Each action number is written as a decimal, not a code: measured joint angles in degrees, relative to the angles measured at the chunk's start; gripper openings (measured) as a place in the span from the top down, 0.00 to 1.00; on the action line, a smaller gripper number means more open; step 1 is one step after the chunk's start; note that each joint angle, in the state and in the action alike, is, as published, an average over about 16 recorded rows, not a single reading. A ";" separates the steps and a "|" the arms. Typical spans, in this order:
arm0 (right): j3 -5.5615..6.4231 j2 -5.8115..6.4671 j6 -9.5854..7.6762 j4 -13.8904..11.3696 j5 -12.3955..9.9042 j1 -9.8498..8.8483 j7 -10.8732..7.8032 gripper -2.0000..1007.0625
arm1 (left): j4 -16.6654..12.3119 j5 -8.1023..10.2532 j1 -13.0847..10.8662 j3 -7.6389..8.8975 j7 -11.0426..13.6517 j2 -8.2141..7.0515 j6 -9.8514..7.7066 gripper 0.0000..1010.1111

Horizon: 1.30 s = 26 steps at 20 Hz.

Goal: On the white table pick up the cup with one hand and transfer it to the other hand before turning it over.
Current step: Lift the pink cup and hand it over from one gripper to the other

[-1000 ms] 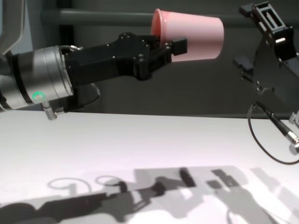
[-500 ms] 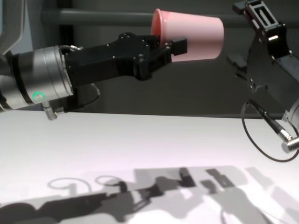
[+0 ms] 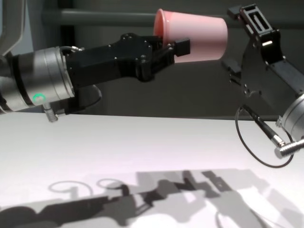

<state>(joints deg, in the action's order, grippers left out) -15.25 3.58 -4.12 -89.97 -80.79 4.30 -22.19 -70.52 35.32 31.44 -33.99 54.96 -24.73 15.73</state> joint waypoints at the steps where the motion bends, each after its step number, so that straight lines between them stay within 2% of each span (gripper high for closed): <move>1: -0.19 0.00 0.04 0.15 -0.16 0.11 -0.07 0.01 | 0.00 0.00 0.00 0.00 0.00 0.00 0.00 0.95; 13: -2.35 -0.15 0.51 1.35 -2.32 1.30 -0.78 0.01 | 0.00 0.00 0.00 0.00 0.00 0.00 0.00 0.95; 26: -4.15 -0.15 1.10 2.38 -5.14 2.54 -1.13 0.01 | 0.00 0.00 0.00 0.00 0.00 0.00 0.00 0.95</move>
<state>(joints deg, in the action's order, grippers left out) -19.40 3.44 -3.02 -87.59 -85.94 6.84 -23.32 -70.52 35.32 31.44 -33.99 54.96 -24.73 15.73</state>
